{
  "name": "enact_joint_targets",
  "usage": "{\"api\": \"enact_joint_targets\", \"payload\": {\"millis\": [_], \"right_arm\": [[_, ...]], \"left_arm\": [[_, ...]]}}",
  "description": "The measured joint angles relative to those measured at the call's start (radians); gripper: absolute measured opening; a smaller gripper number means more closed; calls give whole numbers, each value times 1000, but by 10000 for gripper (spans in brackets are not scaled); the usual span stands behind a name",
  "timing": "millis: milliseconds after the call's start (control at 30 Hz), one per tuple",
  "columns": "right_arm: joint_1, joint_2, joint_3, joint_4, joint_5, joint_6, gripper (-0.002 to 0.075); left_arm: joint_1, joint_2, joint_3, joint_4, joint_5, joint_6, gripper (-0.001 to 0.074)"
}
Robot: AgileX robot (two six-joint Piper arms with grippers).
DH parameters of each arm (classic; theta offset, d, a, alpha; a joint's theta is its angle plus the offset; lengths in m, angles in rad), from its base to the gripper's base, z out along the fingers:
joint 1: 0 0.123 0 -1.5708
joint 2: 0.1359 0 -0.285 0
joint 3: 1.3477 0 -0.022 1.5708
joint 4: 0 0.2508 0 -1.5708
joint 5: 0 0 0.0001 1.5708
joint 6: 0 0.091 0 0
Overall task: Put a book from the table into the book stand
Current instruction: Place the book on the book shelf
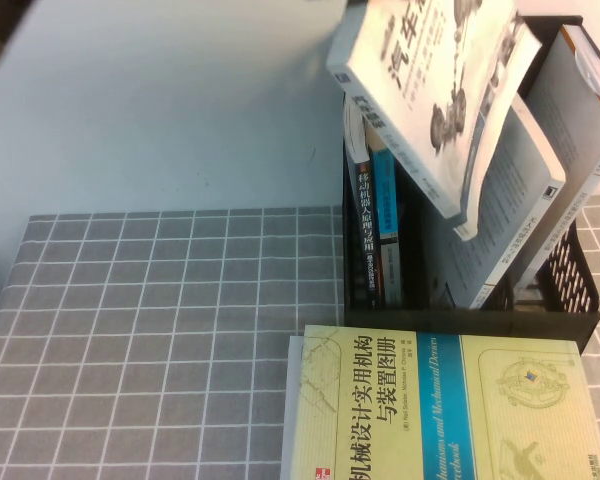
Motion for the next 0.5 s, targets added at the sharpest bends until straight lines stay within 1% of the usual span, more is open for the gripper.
{"api": "enact_joint_targets", "payload": {"millis": [333, 500], "right_arm": [[0, -2, 0, 8, 2, 0, -3], [0, -2, 0, 8, 11, 0, -3]], "left_arm": [[0, 68, 0, 107, 24, -162, 111], [0, 90, 0, 127, -9, -236, 111]]}}
